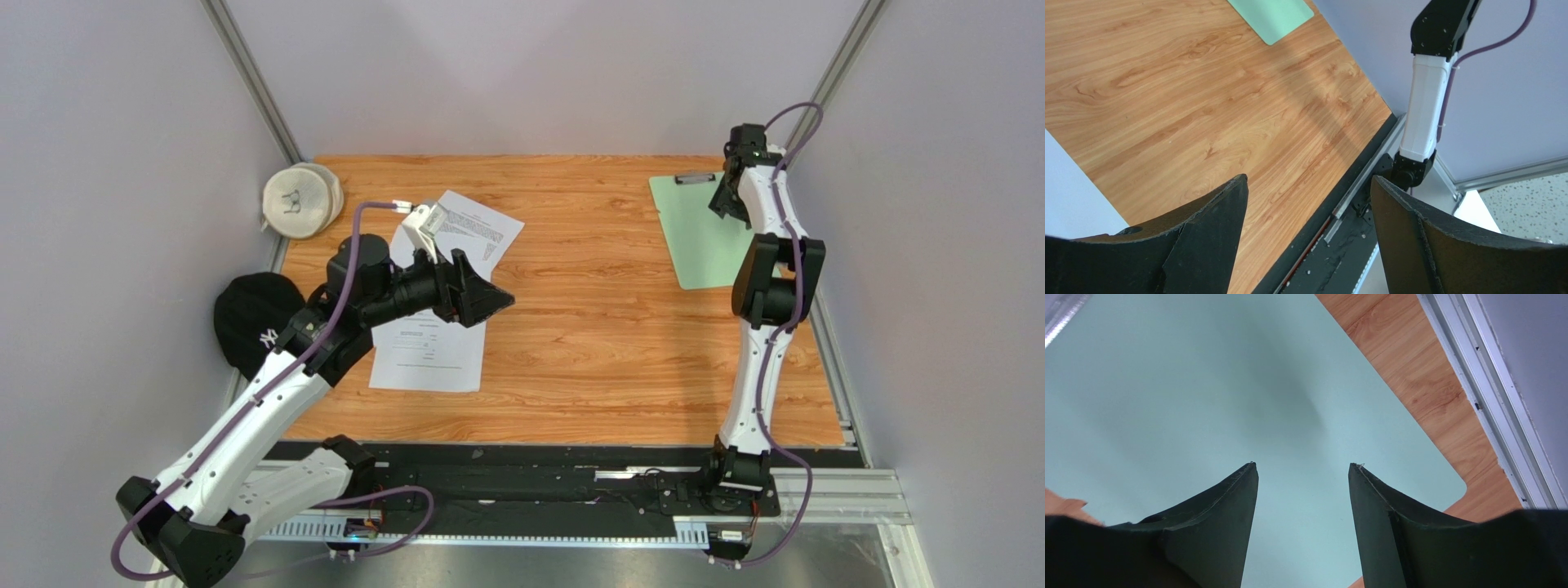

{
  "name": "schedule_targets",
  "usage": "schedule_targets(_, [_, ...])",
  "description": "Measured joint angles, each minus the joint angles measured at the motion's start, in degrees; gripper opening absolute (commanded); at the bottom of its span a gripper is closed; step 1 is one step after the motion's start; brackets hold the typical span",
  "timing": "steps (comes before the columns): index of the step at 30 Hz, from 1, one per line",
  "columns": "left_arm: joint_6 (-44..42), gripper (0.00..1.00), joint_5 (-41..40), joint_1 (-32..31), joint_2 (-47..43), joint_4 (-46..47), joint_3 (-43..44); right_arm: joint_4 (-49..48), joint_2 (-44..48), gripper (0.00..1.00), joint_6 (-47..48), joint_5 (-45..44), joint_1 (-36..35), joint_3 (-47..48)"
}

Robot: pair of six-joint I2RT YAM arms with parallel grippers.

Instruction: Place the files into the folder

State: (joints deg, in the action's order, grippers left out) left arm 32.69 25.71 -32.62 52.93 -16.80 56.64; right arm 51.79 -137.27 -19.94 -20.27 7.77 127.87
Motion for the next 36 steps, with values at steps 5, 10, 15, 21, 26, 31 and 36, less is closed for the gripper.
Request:
schedule_targets(5, [0.20,0.81,1.84,0.00,2.89,1.44,-1.01,0.15,-4.68,0.55,1.62,-1.11,-0.68,1.92])
schedule_targets(10, [0.44,0.82,3.04,0.00,4.46,2.14,-1.46,2.60,-6.43,0.49,1.86,-0.83,-1.36,3.21])
schedule_targets(15, [0.57,0.82,3.82,0.00,3.76,2.54,-1.49,5.29,-6.80,0.48,2.49,-0.50,-2.21,3.21])
schedule_targets(21, [0.68,0.81,3.82,-0.02,1.42,2.51,-1.49,9.05,-6.69,0.53,5.11,-0.63,-4.02,3.08])
schedule_targets(26, [0.68,0.81,3.82,-0.02,1.03,2.47,-1.53,11.39,-1.88,0.54,7.02,-2.34,-8.76,-5.42])
schedule_targets(31, [0.68,0.82,3.85,-0.02,1.14,2.49,-1.53,11.72,7.28,0.55,8.26,6.75,-14.49,-19.67])
schedule_targets(36, [0.68,0.82,4.24,-0.02,2.40,2.69,-1.53,8.76,8.70,0.61,5.11,10.93,-12.33,-18.47])
